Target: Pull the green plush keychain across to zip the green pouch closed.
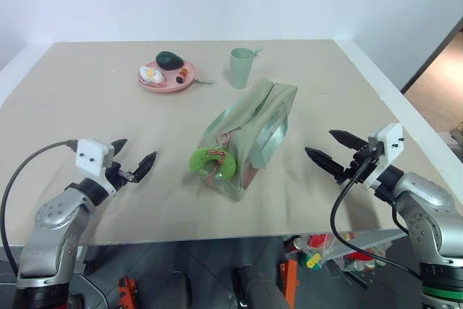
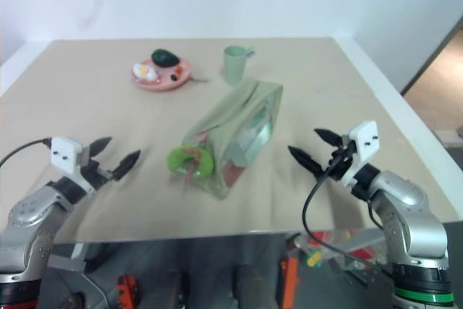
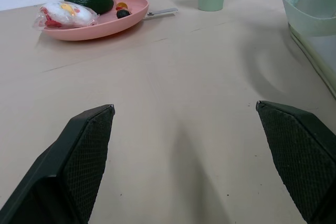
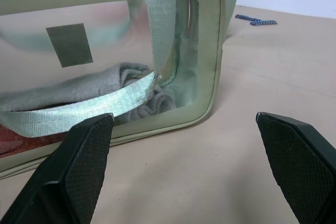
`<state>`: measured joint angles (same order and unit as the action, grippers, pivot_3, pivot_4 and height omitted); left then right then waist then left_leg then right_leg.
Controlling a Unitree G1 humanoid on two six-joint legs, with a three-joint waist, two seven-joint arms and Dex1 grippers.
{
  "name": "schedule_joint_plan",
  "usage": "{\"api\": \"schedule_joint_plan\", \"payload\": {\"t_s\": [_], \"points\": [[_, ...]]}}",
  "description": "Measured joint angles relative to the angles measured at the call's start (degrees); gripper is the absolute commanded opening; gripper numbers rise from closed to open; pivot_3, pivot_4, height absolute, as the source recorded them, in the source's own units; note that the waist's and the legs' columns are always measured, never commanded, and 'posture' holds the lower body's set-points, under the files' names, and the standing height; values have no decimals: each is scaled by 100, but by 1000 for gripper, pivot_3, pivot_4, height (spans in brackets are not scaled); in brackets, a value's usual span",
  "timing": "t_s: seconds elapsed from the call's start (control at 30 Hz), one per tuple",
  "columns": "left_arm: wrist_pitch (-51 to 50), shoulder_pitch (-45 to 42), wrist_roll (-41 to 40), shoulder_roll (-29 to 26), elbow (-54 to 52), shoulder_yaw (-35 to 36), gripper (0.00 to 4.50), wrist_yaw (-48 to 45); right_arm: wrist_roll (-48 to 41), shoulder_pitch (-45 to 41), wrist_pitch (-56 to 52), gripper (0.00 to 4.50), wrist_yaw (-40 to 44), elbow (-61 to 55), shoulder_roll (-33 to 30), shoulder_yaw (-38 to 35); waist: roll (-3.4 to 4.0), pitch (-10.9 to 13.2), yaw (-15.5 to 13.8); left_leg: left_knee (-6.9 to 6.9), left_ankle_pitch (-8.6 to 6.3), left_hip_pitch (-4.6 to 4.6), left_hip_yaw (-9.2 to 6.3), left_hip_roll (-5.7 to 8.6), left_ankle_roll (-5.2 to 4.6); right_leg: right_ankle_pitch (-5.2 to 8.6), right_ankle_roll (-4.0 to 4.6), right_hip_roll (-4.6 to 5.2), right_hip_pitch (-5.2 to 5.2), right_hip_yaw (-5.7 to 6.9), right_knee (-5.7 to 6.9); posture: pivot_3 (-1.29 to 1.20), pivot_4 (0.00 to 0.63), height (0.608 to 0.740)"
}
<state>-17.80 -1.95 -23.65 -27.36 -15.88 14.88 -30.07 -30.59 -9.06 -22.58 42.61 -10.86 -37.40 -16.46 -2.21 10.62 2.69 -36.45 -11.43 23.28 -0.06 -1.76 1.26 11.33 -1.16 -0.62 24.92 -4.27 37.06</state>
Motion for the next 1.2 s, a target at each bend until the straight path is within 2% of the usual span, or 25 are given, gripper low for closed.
{"api": "schedule_joint_plan", "payload": {"t_s": [0.6, 0.73, 1.0, 1.2], "points": [[-294, -387, -486, -205, -111, -93, 4478, -356, 148, 0, 191, 4500, 111, 277, -3, 4, 0, 0, 2, -2, 0, 0, 1, 1, 0, -1, -2, 0, 0, -1, 0, 0, 150, 740], [-611, -580, -911, -400, -242, -67, 4478, -571, 149, -67, 191, 4500, 214, 331, -5, 10, 0, 0, 4, -2, 0, 0, 1, 0, 0, -1, -2, 0, 1, -1, 0, 0, 150, 740], [-1694, -1346, -2255, -1209, -1116, -85, 4478, -1151, -22, -642, -65, 4500, 568, 415, -193, 35, -3, 3, 3, -4, 0, 0, 1, 1, 0, -1, -2, -1, 1, 0, 1, 0, 150, 740], [-2074, -1741, -2547, -1219, -1249, -310, 4478, -1046, -310, -1057, -544, 4500, 489, 383, -192, 52, -2, 2, 4, -3, 0, 1, -3, 1, 0, -3, -5, -4, 0, 0, 2, 0, 150, 740]]}}
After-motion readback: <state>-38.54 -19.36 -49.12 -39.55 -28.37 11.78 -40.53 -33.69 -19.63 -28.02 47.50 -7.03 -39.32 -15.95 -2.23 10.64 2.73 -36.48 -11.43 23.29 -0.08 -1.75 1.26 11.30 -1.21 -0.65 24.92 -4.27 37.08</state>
